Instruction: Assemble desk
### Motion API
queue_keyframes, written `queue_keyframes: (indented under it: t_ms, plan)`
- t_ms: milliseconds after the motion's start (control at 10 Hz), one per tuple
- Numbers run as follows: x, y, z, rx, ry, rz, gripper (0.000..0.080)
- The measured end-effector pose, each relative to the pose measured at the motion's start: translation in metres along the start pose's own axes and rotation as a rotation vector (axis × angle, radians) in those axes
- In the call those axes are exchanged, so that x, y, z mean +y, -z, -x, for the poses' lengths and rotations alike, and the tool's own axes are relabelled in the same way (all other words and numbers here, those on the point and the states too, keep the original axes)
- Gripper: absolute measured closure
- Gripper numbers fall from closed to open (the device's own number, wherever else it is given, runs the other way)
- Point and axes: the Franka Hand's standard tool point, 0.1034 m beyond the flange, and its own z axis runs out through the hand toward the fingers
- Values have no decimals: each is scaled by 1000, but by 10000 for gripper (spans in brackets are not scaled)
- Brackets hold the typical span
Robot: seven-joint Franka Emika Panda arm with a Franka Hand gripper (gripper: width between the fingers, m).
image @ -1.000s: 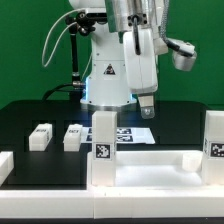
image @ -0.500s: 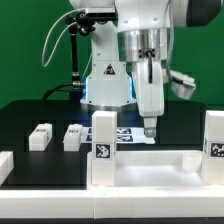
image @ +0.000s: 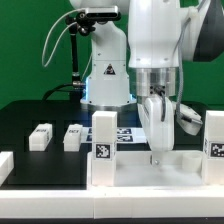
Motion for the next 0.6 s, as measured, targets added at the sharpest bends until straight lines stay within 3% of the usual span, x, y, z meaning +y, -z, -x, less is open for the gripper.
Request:
queue_keyframes:
  t_ms: [100,200,300,400,500,600]
  plan:
    - [0,0,0,0,2,-1,159]
    - [0,0,0,0,2,-1,318]
    - [0,0,0,0,3,0,318]
    - [0,0,0,-1,2,-1,487]
    - [0,0,0,-1,2,-1,487]
    - [0,0,0,-1,4,-1,659]
